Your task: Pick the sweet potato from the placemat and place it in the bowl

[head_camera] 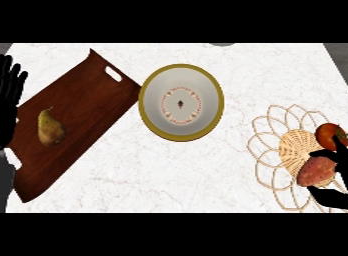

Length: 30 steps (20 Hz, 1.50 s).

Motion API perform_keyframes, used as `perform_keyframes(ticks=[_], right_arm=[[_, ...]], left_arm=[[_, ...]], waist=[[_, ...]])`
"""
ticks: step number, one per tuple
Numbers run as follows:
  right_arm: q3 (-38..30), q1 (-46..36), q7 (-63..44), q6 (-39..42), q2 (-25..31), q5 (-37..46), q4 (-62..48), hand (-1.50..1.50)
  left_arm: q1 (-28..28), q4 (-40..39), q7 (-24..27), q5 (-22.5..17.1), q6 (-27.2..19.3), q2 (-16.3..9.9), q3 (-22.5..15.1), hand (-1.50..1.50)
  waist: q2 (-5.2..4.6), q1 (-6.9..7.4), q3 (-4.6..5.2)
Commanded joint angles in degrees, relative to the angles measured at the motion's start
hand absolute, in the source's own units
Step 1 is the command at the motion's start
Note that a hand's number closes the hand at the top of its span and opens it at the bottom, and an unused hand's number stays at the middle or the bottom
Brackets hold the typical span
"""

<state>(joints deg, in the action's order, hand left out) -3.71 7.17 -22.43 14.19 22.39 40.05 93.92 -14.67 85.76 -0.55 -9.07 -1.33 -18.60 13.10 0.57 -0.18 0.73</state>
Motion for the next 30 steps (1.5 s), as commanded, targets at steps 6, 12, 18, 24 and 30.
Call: perform_keyframes(ticks=[6,12,18,24,30], right_arm=[[-1.62,1.83,7.58,-3.06,0.26,2.99,-2.80,1.50],[5.97,-18.70,23.54,7.25,15.31,5.59,-10.18,1.50],[6.26,-27.72,38.96,8.59,22.55,5.01,-19.28,1.50],[1.78,-36.52,51.97,3.50,26.45,3.29,-29.39,1.50],[-0.96,-45.91,65.81,6.37,27.00,-2.66,-38.95,1.50]], left_arm=[[0.48,-0.56,0.86,0.02,1.70,-0.84,1.47,0.00],[-3.30,1.21,0.73,0.45,2.67,3.06,-4.89,0.00],[-6.64,1.27,0.07,0.42,2.94,3.49,-6.11,0.00],[-6.61,-0.52,1.28,1.44,2.39,3.49,-5.92,0.00],[-6.66,-1.63,0.77,1.91,1.17,4.75,-6.32,0.00]], waist=[[-0.55,-0.01,-0.73],[-4.24,11.97,-1.06],[-4.64,12.40,-1.41],[-4.28,10.46,-1.33],[-3.81,9.93,-1.19]])
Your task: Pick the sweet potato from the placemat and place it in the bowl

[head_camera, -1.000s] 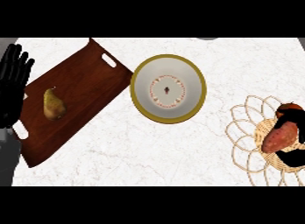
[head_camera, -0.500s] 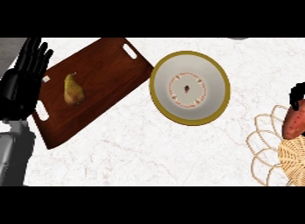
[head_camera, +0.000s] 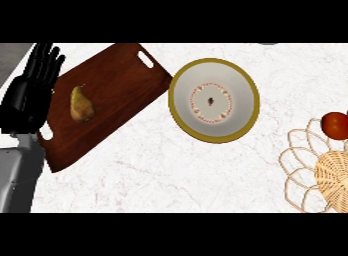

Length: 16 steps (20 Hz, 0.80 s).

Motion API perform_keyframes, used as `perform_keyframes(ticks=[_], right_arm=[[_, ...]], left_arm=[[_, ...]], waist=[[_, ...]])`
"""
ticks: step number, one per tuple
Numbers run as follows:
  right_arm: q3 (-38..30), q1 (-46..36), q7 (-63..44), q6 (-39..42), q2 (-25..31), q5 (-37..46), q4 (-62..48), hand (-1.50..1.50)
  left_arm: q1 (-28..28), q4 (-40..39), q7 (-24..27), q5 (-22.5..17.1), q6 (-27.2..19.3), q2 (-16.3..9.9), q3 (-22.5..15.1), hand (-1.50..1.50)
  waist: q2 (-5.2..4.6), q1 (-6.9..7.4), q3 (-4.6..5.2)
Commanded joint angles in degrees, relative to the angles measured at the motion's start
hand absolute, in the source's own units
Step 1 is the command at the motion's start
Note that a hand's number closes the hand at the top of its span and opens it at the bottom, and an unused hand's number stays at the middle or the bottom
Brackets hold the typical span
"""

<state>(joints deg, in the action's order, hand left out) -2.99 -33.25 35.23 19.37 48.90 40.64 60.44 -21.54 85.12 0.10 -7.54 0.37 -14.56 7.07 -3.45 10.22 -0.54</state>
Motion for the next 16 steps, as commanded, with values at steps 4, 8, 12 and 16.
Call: perform_keyframes(ticks=[4,8,12,16], right_arm=[[-3.21,-11.02,16.57,1.56,0.53,-5.79,-11.64,1.50],[-2.74,-18.42,19.04,8.43,-0.22,-9.96,-16.85,1.50],[-1.48,-23.57,19.65,15.90,-0.52,-13.88,-20.62,1.50],[2.76,-29.51,16.18,20.52,-3.50,-14.63,-22.42,1.50]], left_arm=[[-0.15,-0.95,-0.60,0.17,0.08,-0.64,0.39,0.00],[-0.89,-2.59,0.36,1.74,-2.44,0.77,0.31,0.00],[0.63,-2.91,1.01,0.96,-1.35,-0.27,1.41,0.00],[0.45,-2.51,-0.41,0.76,-1.52,-0.79,1.84,0.00]], waist=[[0.80,-1.32,0.13],[0.97,-2.56,0.36],[1.43,-3.13,0.48],[2.15,-4.29,0.56]])
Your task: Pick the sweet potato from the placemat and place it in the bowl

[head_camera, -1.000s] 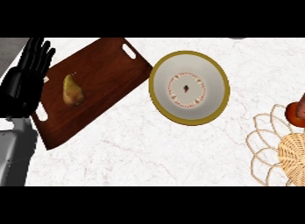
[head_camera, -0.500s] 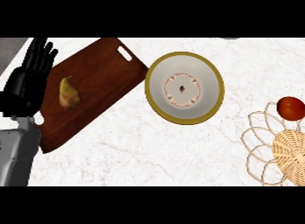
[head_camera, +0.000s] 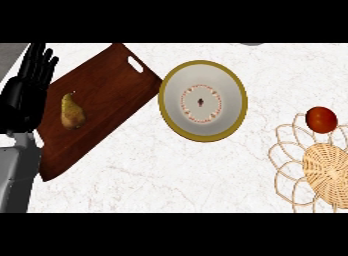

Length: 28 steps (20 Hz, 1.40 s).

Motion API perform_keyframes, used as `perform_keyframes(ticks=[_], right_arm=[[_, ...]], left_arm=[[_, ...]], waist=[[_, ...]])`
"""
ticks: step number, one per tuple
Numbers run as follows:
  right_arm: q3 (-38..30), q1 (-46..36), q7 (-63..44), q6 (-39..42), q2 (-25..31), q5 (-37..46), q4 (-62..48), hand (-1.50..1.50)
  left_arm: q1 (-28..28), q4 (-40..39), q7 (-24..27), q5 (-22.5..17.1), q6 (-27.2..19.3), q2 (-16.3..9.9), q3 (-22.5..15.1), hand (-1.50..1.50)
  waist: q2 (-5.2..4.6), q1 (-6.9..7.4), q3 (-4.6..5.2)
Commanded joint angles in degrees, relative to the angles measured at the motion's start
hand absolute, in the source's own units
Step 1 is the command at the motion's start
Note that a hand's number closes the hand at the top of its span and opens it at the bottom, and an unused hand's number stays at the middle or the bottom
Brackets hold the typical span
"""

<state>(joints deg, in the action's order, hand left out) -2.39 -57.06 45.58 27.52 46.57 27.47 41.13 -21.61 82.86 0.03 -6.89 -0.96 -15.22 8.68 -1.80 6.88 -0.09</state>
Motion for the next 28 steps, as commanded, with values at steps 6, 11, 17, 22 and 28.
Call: perform_keyframes(ticks=[6,11,17,22,28], right_arm=[[6.03,-13.86,1.06,14.06,-5.69,-2.14,-6.80,1.50],[11.48,-16.52,-2.08,12.26,-13.67,-0.81,-6.88,1.50],[15.33,-15.60,-3.25,8.09,-21.29,0.49,-9.36,1.50],[18.27,-15.23,-8.82,3.70,-29.38,2.48,-8.76,1.50],[22.54,-9.97,-11.27,-9.77,-35.14,9.95,-11.45,1.50]], left_arm=[[1.33,-0.15,-0.39,-1.34,1.75,-2.08,1.86,0.00],[1.02,0.07,-1.03,-0.04,-0.79,-1.72,2.31,0.00],[3.44,0.30,0.59,-0.54,0.10,-1.49,2.80,0.00],[3.61,0.20,-0.61,-1.28,0.60,-2.71,4.14,0.00],[8.22,3.57,1.44,-1.19,0.93,-1.83,4.16,0.00]], waist=[[0.79,-2.02,0.13],[1.00,-3.50,0.11],[1.10,-4.55,0.09],[1.54,-5.58,0.10],[1.51,-5.28,0.10]])
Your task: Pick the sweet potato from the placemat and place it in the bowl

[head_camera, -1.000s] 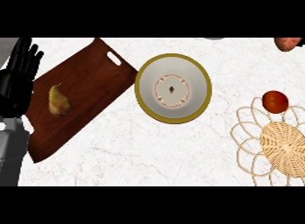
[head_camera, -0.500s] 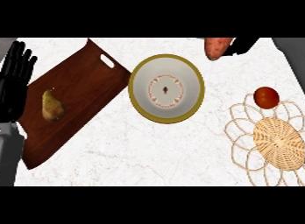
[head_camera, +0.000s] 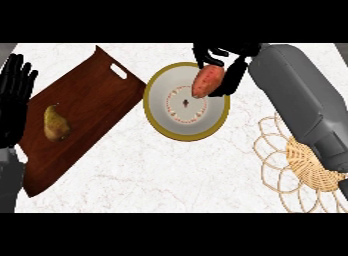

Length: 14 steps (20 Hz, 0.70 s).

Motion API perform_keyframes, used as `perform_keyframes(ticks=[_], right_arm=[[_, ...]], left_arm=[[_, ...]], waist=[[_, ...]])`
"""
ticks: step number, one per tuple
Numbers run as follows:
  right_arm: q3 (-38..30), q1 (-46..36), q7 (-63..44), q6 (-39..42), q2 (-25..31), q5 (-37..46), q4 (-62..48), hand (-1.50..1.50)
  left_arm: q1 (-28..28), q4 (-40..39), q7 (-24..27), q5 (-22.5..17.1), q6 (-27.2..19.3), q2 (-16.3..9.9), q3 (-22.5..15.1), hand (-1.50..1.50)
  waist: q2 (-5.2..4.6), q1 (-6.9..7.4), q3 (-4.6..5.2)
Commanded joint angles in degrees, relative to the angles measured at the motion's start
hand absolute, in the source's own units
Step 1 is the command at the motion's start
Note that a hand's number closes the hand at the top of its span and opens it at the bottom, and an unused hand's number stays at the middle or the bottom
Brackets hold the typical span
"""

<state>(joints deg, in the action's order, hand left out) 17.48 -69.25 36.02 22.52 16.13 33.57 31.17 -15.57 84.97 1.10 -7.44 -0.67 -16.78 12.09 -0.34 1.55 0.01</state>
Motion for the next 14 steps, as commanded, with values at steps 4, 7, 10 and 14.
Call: perform_keyframes(ticks=[4,7,10,14], right_arm=[[-2.55,-0.94,-6.25,-4.55,-6.88,1.57,-11.08,-1.50],[-3.43,1.92,-6.74,-2.52,-10.23,-0.02,-11.39,-1.50],[-7.11,2.46,-2.80,-1.65,-10.28,-3.13,-15.86,-1.50],[-13.37,1.33,-2.26,-3.79,-12.75,-8.63,-15.91,-1.50]], left_arm=[[0.49,1.88,-1.76,-0.37,0.61,-0.44,-0.02,0.00],[-0.54,0.15,-0.06,1.28,-1.28,0.17,0.15,0.00],[-1.21,1.94,-1.82,1.05,-1.14,1.12,-1.39,0.00],[0.29,0.35,0.90,-0.20,0.93,-0.69,0.94,0.00]], waist=[[-0.27,0.62,-0.01],[-0.03,-0.34,-0.01],[-0.61,0.81,-0.06],[-0.50,0.87,-0.04]])
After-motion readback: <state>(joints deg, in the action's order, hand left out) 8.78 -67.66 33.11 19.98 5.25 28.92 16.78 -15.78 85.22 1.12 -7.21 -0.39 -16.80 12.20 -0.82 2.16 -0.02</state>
